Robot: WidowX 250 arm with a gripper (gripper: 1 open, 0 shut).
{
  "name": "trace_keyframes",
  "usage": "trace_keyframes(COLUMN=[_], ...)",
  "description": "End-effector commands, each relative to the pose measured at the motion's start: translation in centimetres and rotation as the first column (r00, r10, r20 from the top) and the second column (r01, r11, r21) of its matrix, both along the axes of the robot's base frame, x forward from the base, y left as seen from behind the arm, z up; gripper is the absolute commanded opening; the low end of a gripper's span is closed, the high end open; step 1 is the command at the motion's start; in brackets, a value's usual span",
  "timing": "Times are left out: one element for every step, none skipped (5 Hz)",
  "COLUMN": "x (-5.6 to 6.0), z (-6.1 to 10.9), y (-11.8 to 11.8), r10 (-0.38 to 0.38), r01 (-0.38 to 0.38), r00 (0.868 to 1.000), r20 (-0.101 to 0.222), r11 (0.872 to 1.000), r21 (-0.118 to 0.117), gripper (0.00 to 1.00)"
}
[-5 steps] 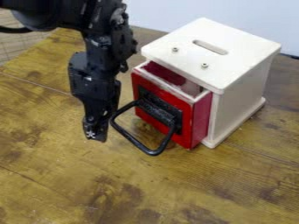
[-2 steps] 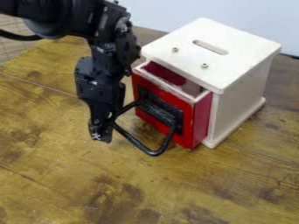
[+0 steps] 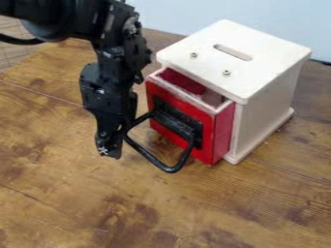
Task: Open the drawer
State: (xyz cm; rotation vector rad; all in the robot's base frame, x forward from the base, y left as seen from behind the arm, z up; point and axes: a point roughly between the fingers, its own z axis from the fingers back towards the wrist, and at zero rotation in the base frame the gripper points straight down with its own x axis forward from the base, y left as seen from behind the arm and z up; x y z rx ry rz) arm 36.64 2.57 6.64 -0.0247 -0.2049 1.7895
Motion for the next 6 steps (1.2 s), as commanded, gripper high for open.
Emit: trace_keyframes(x=[-0.2, -0.6, 0.0, 1.4, 1.3, 1.2], z=[2.2, 1.3, 0.3, -0.7, -0.5, -0.4], y=[0.2, 0.7, 1.3, 1.6, 1.7, 1.9], r10=[-0.085, -0.144, -0.16, -0.216, -0.261, -0.302], r01=[0.086, 0.145, 0.162, 0.218, 0.262, 0.303], r00=[0.995, 0.988, 0.986, 0.976, 0.965, 0.953], r20=[0.058, 0.053, 0.046, 0.038, 0.03, 0.024], r11=[0.996, 0.989, 0.986, 0.975, 0.964, 0.952], r21=[-0.02, -0.028, -0.037, -0.041, -0.041, -0.047], gripper=[1.0, 1.0, 1.0, 1.0, 1.0, 1.0])
